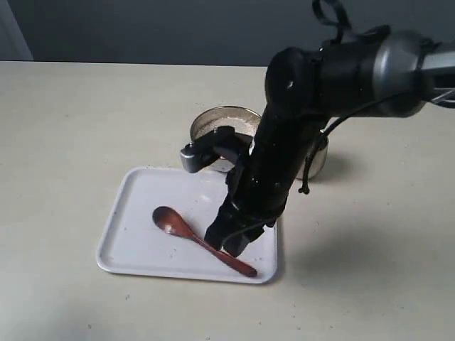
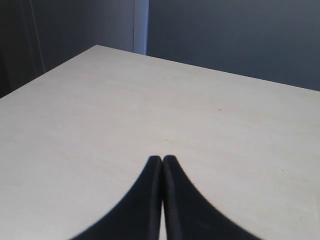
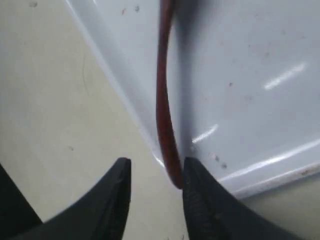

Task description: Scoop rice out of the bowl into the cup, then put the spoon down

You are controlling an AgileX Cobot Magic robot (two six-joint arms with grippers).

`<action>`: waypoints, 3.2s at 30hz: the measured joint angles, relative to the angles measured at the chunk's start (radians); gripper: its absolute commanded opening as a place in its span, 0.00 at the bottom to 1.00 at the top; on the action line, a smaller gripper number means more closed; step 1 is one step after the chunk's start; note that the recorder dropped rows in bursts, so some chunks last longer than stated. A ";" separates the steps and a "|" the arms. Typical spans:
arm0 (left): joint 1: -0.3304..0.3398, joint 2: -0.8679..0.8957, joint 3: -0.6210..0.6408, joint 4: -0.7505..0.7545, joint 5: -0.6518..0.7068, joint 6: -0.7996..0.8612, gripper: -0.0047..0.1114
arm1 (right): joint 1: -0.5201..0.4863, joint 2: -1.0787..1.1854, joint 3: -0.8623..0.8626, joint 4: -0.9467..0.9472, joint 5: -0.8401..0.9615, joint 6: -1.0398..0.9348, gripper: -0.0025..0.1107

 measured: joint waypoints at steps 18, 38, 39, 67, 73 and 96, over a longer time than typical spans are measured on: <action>0.000 0.000 0.000 0.000 0.000 0.000 0.04 | 0.006 -0.235 -0.053 -0.080 -0.014 0.070 0.02; 0.000 0.000 0.000 0.000 0.002 0.000 0.04 | 0.006 -1.011 0.697 -0.346 -0.712 0.404 0.01; 0.000 0.000 0.000 0.000 0.002 0.000 0.04 | 0.006 -1.014 0.703 -0.348 -0.691 0.404 0.01; 0.000 0.000 0.000 0.000 0.002 0.000 0.04 | -0.907 -1.661 1.126 -0.258 -0.799 0.407 0.01; 0.000 0.000 0.000 0.000 0.002 0.000 0.04 | -0.912 -1.852 1.184 -0.268 -0.786 0.407 0.01; 0.000 0.000 0.000 0.000 0.002 0.000 0.04 | -0.917 -1.859 1.188 -0.321 -0.656 0.409 0.01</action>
